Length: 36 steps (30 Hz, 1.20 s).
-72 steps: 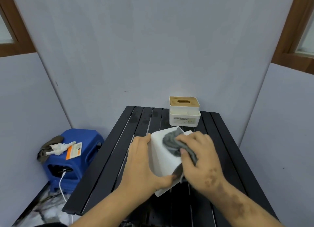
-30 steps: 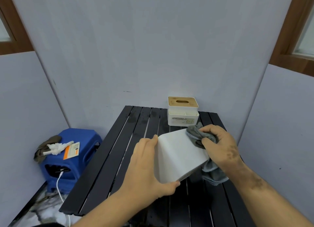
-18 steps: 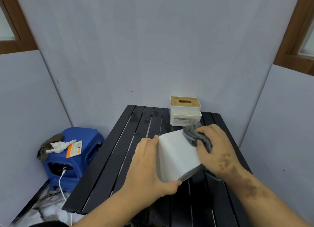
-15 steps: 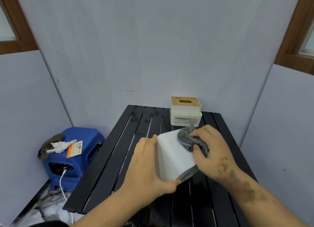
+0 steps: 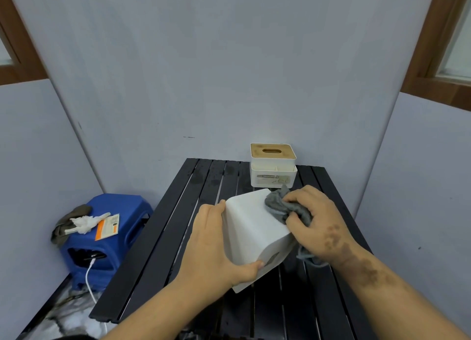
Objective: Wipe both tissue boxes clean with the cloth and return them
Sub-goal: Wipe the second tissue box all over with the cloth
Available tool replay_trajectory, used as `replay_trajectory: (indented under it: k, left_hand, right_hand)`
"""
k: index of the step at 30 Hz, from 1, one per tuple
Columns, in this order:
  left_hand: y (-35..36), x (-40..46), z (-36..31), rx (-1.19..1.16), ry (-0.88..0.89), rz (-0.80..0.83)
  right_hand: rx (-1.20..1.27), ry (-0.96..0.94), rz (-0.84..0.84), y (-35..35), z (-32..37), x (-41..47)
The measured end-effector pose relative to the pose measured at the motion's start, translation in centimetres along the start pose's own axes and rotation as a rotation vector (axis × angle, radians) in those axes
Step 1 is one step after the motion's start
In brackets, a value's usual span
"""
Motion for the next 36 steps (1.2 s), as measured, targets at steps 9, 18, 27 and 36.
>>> replay_trajectory:
  k: [9, 18, 27, 36]
  left_hand:
    - [-0.2, 0.1, 0.4, 0.004, -0.007, -0.01]
    - [-0.2, 1.0, 1.9, -0.09, -0.15, -0.061]
    - [-1.0, 3.0, 2.5, -0.168, -0.233, -0.053]
    - [-0.8, 3.5, 2.7, -0.195, -0.25, -0.03]
  right_hand:
    - [-0.103, 0.089, -0.057, 0.2, 0.2, -0.5]
    - [0.048, -0.072, -0.069, 1.0, 2.1, -1.2]
    - [0.021, -0.09, -0.062, 1.2, 0.3, -0.8]
    - [0.081, 0.028, -0.161, 3.2, 1.7, -1.7]
Point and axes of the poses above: each hand's wrist, its own x-axis towards the middle knuckle, its own y-axis out of the palm, z = x × y, the point moved 1 cm from there along x, towards the middle knuckle, and after that the axes turned 7 degrees about -z, right-handed, at the moved point
